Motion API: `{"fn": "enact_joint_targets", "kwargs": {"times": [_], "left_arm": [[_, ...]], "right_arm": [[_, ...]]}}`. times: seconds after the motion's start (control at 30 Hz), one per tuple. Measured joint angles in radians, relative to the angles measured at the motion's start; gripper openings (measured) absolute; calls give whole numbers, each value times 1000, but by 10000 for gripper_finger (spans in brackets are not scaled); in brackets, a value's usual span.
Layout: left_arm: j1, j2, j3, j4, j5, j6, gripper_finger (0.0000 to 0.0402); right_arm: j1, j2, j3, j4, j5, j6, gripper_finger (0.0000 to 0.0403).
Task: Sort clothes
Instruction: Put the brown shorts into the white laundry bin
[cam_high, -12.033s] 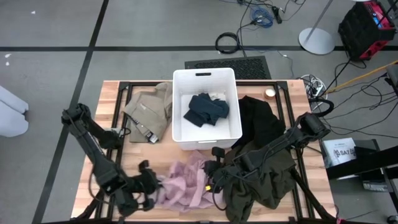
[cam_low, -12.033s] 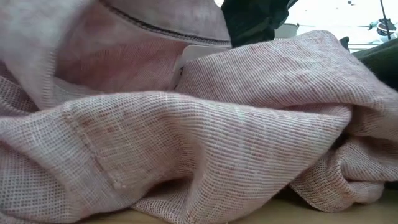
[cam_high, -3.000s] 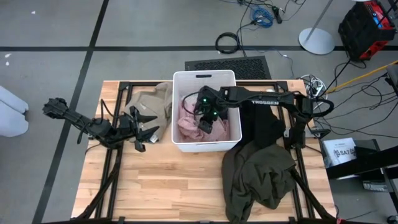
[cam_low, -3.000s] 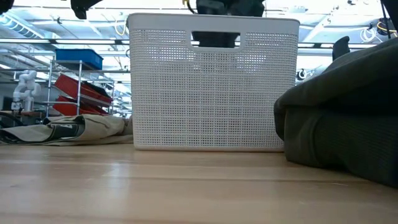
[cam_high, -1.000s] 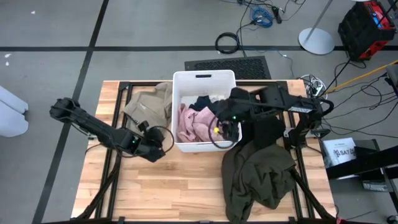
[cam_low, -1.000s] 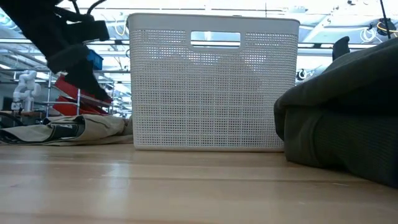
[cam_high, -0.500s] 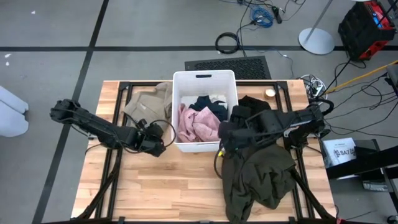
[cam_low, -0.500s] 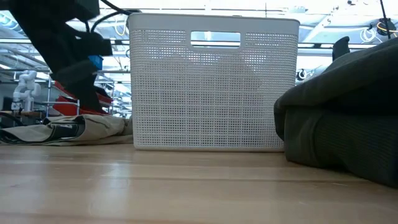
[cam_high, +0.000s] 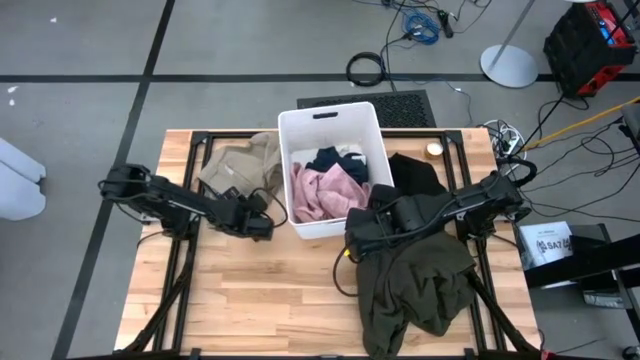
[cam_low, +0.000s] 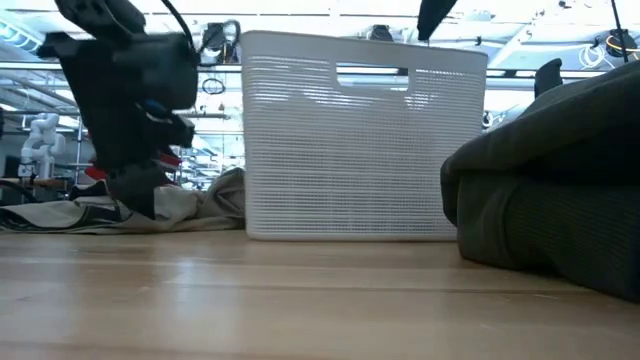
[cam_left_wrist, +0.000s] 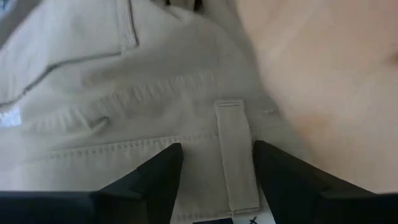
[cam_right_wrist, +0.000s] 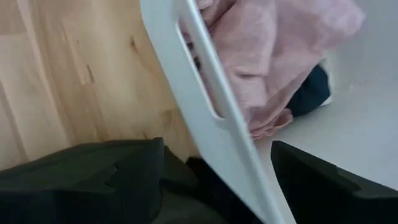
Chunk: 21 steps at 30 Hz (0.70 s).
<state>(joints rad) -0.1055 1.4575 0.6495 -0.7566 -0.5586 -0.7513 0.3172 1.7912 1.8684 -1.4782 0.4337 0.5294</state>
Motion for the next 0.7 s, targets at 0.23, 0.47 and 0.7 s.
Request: {"fn": "enact_joint_targets", "kwargs": {"times": [0.23, 0.47, 0.7], "left_arm": [[42, 87, 3, 0, 5, -4, 223], [80, 150, 8, -2, 41, -4, 203], [63, 118, 0, 26, 117, 8, 29]], "right_arm": [[6, -2, -42, 19, -8, 60, 283], [45, 1, -45, 42, -27, 92, 283], [102, 1, -46, 40, -16, 142, 283]]}}
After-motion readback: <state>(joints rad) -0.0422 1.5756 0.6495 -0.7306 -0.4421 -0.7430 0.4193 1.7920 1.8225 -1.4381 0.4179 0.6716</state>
